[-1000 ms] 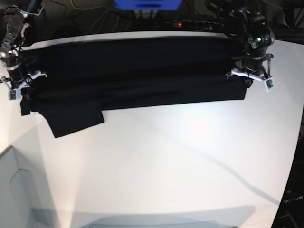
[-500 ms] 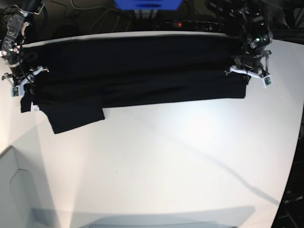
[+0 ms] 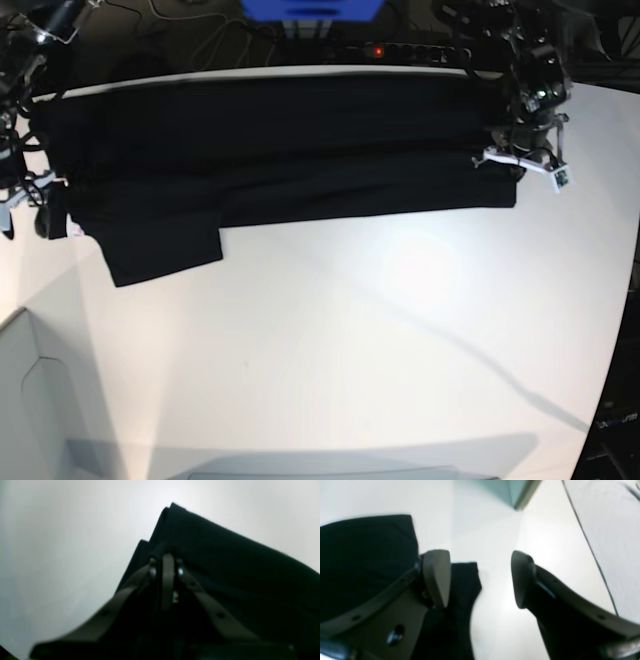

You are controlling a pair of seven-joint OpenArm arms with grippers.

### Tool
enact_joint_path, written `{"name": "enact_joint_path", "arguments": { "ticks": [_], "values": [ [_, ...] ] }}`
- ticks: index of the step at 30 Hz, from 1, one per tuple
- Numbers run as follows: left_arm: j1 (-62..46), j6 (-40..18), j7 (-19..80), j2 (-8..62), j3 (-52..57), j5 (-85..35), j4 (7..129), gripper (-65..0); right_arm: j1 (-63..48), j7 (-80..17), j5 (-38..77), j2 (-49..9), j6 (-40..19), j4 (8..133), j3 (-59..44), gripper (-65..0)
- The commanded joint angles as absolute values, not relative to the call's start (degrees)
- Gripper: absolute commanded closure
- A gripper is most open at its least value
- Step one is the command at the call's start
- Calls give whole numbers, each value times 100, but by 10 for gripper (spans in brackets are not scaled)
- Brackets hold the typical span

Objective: Fold the T-shirt properly
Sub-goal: 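Grasp the hanging sleeve end with the right gripper and tuck it in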

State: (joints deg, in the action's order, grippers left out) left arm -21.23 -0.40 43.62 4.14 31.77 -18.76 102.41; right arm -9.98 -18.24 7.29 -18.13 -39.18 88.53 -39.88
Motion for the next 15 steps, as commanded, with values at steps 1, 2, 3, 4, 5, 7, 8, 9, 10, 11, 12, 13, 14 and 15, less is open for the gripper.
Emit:
{"name": "enact_joint_path", "arguments": {
  "ticks": [1,2,3,4,5,7,8,9,10,11,12,13,14,15],
  "values": [
    [-2141,-31,4277,470,3196,-1886,10334,0,-822,-1833,778,-1921,-4000,8971,-3855,-388],
    [-2149,-31,4277,470,3196,-1886,10334,0,-699,-2053,778,-1921,-4000,8998,-3767,-388],
    [-2158,-31,4277,470,3196,-1886,10334,0,-576,-2237,778,-1930,-4000,8998,-3670,-388],
    [-2176,-31,4277,470,3196,-1886,10334,0,-453,-2387,778,-1930,-4000,8971,-3556,-388],
    [-2176,-31,4277,470,3196,-1886,10334,0,-303,-2501,778,-1930,-4000,8919,-3407,-388],
    [-2185,-31,4277,470,3196,-1886,10334,0,-57,-2651,769,-1930,-4000,8673,-3064,-388],
    [-2193,-31,4277,470,3196,-1886,10334,0,75,-2695,769,-1930,-4000,8532,-2879,-388],
    [-2193,-31,4277,470,3196,-1886,10334,0,224,-2730,769,-1930,-4000,8382,-2686,-387],
    [-2193,-31,4286,470,3196,-1886,10334,0,365,-2782,769,-1930,-4000,8215,-2519,-387],
    [-2202,-31,4286,470,3196,-1886,10334,0,505,-2835,769,-1930,-4000,8031,-2396,-387],
    [-2202,-31,4286,470,3204,-1886,10334,0,637,-2897,769,-1930,-4000,7837,-2299,-387],
    [-2202,-31,4286,470,3222,-1886,10334,0,778,-2932,760,-1930,-4000,7591,-2211,-387],
    [-2246,-31,4286,470,3222,-1886,10334,0,901,-2941,760,-1921,-4000,7371,-2158,-387],
    [-2281,-31,4286,470,3222,-1886,10343,0,989,-2923,760,-1921,-4000,7143,-2114,-387]
  ]
}}
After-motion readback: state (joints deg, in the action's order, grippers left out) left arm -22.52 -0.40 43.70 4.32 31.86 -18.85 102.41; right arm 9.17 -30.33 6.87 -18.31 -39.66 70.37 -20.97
